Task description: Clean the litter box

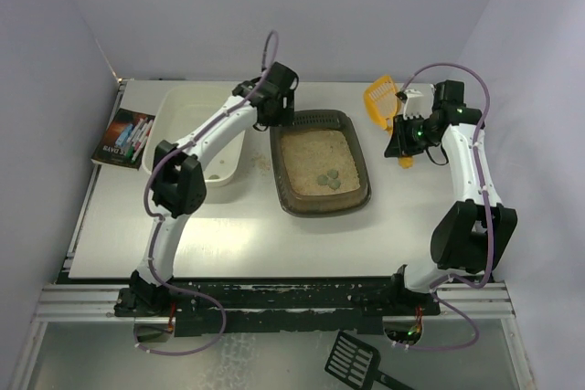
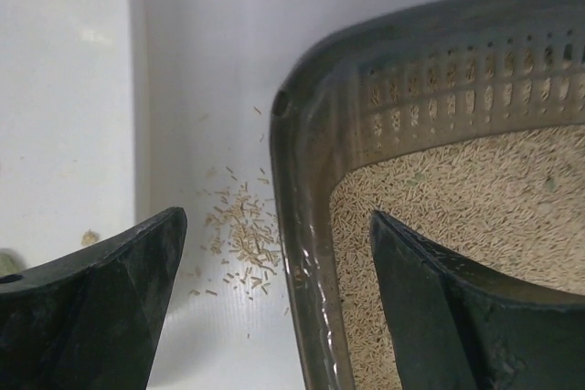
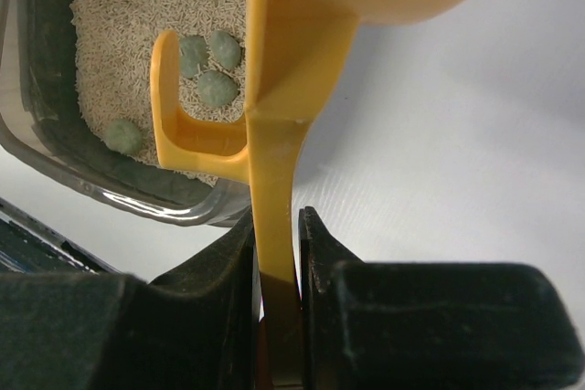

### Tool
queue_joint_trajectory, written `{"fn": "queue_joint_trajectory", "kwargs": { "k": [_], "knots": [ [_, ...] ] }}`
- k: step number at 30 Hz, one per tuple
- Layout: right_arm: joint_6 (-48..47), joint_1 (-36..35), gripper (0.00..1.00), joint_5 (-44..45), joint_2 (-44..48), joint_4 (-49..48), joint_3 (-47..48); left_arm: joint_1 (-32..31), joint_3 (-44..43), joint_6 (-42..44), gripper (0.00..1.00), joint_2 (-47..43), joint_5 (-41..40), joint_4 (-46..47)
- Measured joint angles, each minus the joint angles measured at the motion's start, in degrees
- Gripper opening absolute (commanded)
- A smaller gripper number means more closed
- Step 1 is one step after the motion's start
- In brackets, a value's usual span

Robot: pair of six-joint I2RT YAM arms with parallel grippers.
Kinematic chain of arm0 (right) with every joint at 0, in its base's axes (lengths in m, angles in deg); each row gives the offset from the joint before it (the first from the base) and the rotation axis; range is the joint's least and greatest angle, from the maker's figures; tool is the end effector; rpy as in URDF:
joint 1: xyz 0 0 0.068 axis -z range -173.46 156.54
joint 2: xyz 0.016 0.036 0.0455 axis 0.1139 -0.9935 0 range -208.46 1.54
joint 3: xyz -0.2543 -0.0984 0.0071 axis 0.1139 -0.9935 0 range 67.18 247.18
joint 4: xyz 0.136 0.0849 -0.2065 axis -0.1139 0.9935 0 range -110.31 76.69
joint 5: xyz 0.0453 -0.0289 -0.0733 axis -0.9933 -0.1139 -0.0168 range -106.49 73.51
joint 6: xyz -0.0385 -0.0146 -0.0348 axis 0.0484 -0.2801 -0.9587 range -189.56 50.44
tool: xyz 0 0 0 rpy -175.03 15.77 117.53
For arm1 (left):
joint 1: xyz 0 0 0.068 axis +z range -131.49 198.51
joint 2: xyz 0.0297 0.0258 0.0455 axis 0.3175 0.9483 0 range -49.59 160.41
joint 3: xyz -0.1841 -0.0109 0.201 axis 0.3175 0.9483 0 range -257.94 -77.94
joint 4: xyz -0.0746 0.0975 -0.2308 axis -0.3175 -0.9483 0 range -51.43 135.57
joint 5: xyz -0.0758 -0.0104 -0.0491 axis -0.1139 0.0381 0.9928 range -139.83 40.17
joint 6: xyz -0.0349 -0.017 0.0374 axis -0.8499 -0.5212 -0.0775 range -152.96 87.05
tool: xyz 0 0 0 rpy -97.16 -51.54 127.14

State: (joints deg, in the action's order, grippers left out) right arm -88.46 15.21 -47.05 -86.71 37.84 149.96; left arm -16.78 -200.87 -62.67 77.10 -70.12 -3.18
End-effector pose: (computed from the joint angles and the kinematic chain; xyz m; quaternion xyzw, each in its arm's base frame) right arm 0.3072 -0.0284 0.3199 -0.1436 0.9301 0.1967 0.2749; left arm 0.4083 -0.2739 0.2838 -0.0112 0.9338 -0.0293 0.3564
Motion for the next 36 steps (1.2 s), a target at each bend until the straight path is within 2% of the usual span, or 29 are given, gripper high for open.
{"fn": "queue_joint_trajectory", "kwargs": {
  "k": [11, 22, 25, 29, 36],
  "knots": [
    [-0.02, 0.79, 0.00, -0.15, 0.15, -0.02, -0.02, -2.43, 3.65, 4.48, 0.89, 1.68, -0.57, -0.07],
    [-0.02, 1.11, 0.00, -0.98, 0.15, -0.02, 0.00, -4.15, 3.72, 7.82, 0.88, 4.42, -1.70, 0.50],
    [-0.02, 1.14, 0.00, -0.96, 0.26, -0.02, -0.02, -4.37, 3.76, 8.90, 0.85, 4.85, -2.40, 1.36],
    [-0.02, 1.22, 0.00, -0.96, 0.61, -0.04, 0.00, -4.44, 3.78, 8.92, 0.74, 5.51, -2.86, 1.99],
    [-0.04, 1.46, 0.00, -1.05, 0.85, -0.02, -0.02, -4.57, 5.68, 7.98, 0.72, 6.14, -2.84, 2.95]
  ]
}}
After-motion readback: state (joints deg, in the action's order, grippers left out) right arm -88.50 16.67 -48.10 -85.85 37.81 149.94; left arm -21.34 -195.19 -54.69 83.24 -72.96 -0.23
